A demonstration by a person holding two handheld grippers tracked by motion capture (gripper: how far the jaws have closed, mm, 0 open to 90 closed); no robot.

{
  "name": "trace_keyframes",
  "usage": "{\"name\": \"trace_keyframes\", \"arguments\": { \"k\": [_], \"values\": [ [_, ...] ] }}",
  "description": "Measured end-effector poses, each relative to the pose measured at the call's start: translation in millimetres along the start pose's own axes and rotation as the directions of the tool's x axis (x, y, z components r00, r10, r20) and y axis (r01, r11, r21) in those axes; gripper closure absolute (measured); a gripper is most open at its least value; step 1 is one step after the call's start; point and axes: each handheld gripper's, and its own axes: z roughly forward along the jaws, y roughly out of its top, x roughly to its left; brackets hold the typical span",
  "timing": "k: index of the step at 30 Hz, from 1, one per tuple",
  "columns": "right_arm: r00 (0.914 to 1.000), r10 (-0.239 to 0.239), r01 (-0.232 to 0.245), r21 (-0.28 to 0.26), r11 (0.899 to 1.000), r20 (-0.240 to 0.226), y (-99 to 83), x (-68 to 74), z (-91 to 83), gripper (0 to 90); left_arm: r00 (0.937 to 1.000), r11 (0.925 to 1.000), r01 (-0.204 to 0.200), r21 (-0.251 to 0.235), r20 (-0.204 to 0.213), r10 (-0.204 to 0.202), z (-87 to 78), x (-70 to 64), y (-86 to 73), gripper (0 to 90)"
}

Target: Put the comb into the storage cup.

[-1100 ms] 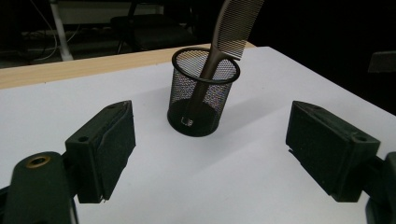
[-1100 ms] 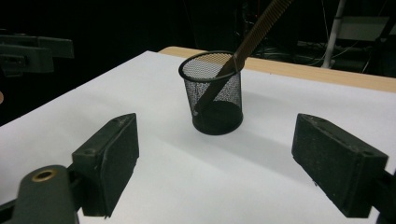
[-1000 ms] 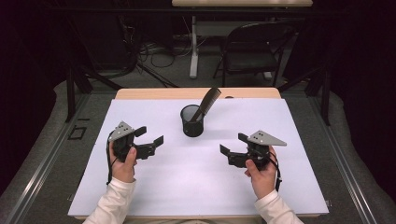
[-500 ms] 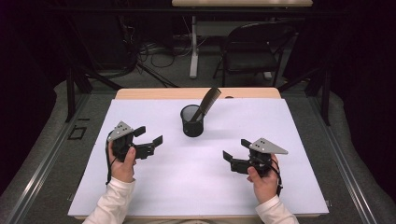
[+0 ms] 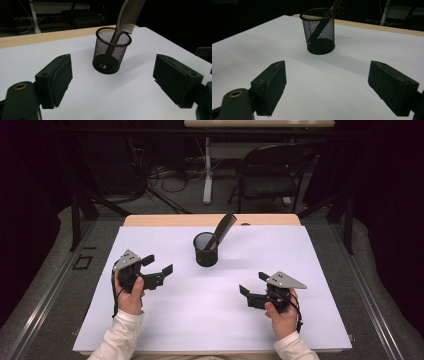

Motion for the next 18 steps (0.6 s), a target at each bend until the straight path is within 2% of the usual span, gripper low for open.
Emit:
{"name": "trace_keyframes", "arguments": {
  "k": [18],
  "values": [
    [0.9999,0.000,0.000,0.008,1.000,0.012,-7.8,-6.3,3.7,15.3,1.0000,1.0000,0.002,-0.004,-0.006,-0.002,-0.6,1.9,0.2,16.0]
  ]
}}
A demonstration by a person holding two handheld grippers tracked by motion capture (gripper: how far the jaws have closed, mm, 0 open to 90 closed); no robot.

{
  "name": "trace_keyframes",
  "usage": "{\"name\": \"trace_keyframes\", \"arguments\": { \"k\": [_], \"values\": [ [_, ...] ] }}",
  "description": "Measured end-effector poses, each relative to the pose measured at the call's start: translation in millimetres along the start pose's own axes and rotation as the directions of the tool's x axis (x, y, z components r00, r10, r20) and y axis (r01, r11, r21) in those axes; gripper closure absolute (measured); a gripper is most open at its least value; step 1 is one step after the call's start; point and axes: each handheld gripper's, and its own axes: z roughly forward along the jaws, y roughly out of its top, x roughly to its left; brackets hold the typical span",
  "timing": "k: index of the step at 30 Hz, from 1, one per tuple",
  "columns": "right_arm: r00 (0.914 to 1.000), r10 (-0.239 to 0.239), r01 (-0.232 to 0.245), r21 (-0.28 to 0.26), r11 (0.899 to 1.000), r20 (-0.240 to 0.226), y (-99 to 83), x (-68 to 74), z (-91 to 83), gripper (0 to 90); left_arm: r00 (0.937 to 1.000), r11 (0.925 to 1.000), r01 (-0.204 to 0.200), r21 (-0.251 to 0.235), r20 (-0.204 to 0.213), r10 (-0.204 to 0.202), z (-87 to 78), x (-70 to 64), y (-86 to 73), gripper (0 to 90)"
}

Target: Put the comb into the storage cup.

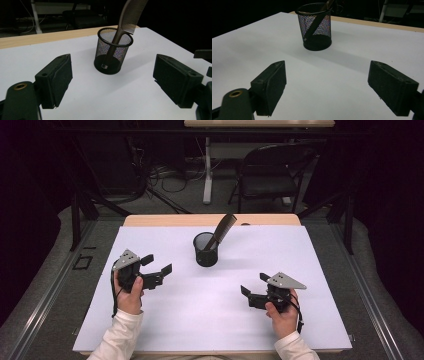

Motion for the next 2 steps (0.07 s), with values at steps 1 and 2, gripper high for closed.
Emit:
{"name": "trace_keyframes", "arguments": {
  "k": [1,2],
  "values": [
    [1.0000,-0.004,0.004,-0.002,1.000,0.001,0.1,0.2,0.0,15.3,1.0000,1.0000,-0.001,0.001,-0.001,0.001,-0.1,0.1,0.1,16.1],
    [1.0000,-0.005,0.005,-0.001,1.000,0.002,0.0,0.2,-0.1,15.2,1.0000,1.0000,-0.001,0.001,-0.002,0.001,-0.1,0.2,0.1,16.0]
  ]
}}
